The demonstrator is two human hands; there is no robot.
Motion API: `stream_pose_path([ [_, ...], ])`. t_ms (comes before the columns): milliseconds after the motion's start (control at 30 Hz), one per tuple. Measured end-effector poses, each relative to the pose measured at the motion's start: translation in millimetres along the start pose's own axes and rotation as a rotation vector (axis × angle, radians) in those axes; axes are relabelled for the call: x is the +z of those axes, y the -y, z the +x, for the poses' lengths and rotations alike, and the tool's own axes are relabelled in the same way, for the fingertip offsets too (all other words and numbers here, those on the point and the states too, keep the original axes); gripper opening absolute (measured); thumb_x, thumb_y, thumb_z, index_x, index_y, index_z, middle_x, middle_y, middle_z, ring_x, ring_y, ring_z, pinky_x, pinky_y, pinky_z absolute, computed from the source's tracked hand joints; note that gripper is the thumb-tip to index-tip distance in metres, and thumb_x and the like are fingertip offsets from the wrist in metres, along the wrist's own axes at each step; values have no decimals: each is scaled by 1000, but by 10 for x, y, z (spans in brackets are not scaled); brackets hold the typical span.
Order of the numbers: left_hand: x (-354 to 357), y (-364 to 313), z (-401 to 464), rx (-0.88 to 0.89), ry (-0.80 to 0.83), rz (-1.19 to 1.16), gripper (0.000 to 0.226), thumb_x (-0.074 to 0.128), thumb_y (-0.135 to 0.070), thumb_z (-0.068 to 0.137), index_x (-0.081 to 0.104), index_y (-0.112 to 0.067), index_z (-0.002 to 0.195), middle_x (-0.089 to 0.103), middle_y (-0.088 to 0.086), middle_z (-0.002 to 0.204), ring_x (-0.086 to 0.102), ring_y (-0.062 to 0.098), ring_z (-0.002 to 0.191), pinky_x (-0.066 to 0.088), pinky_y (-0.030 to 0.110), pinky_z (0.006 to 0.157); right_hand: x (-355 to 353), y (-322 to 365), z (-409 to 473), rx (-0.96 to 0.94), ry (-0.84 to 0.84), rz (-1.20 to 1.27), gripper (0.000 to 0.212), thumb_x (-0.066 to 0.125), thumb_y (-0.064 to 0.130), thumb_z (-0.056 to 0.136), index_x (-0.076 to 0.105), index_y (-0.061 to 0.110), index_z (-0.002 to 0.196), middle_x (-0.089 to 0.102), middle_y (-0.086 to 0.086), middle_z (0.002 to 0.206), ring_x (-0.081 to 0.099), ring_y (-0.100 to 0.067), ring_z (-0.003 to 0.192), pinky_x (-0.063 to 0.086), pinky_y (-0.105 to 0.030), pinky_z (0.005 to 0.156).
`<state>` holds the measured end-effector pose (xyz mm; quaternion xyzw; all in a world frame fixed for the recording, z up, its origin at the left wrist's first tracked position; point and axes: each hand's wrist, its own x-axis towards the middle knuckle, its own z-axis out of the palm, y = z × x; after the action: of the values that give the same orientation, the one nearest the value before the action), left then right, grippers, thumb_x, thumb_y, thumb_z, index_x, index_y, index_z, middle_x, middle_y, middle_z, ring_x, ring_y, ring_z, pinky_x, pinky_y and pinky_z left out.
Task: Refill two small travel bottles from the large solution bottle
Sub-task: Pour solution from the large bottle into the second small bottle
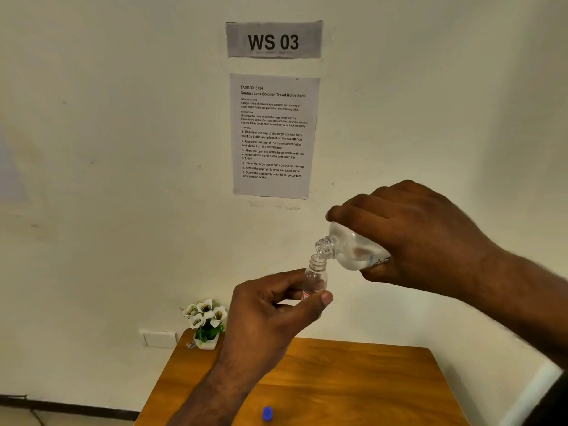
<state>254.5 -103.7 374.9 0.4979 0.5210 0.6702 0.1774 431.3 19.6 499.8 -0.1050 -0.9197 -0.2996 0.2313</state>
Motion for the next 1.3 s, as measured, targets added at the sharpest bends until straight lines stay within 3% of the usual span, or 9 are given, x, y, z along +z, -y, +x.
stream_pose_path([
  [367,-3,17,-6,1,-7,-2,26,82,-32,74,83,-24,99,81,-2,89,76,25,80,65,48,66,40,-4,20,-21,-6,-10,72,83,39,66,57,23,132,68,3,115,66,-27,85,52,-41,76],
  [467,-10,25,-1,5,-8,2,26,82,-33,74,83,-25,99,81,-3,89,76,24,80,66,43,65,39,-4,28,-25,-11,-7,74,84,40,65,57,22,131,68,1,115,66,-28,85,53,-41,75],
  [767,-13,29,-6,-10,-9,5,28,82,-32,75,83,-24,101,81,-6,91,76,23,81,65,47,66,38,2,39,-31,1,-15,75,84,41,65,57,22,132,68,2,117,66,-28,86,52,-40,76],
  [1000,-26,36,-12,-4,-5,-8,30,82,-33,74,83,-22,102,82,-5,90,76,21,82,66,33,64,40,2,41,-38,5,-15,76,84,41,65,55,23,133,68,1,118,66,-29,87,53,-42,76],
  [1300,-27,40,-16,8,-1,-29,31,82,-30,75,82,-20,104,82,-5,90,77,20,83,64,27,64,32,5,42,-36,-3,-25,75,84,39,64,56,22,132,68,2,117,66,-28,86,52,-41,75],
])
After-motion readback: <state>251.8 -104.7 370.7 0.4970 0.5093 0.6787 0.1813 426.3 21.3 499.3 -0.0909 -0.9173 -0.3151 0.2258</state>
